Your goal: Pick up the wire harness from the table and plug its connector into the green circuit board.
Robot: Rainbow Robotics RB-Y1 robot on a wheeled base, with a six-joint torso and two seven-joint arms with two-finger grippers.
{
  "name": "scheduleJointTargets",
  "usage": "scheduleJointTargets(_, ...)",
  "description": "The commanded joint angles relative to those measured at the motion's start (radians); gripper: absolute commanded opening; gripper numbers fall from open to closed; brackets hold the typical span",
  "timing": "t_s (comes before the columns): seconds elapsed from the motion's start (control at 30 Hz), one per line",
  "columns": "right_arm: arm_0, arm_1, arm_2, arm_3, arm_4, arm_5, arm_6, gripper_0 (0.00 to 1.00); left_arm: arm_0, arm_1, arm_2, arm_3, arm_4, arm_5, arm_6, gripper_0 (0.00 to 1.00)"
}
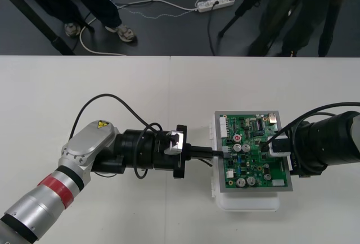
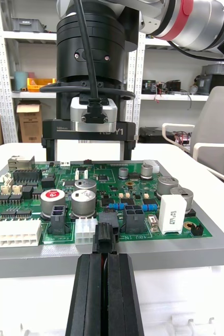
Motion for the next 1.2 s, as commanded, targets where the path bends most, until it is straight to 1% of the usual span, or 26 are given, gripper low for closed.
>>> scheduleJointTargets(0.03,0.006,0.016,0.008,-0.018,-0.018,-0.004,0.042,1.00,-0.039,-0.026,-0.029,-0.011,-0.024,0.028,-0.098,0.00)
scheduleJointTargets(0.33,0.006,0.016,0.008,-0.018,-0.016,-0.004,0.048,1.00,-0.035,-0.015,-0.031,-0.011,-0.027,0.027,-0.101,0.00)
scheduleJointTargets(0.87,0.006,0.016,0.008,-0.018,-0.018,-0.004,0.051,1.00,-0.039,-0.041,-0.031,-0.014,0.016,0.027,-0.133,0.00)
scheduleJointTargets(1.2,0.006,0.016,0.008,-0.017,-0.016,-0.004,0.049,1.00,-0.039,-0.041,-0.031,-0.020,0.008,0.027,-0.165,0.00)
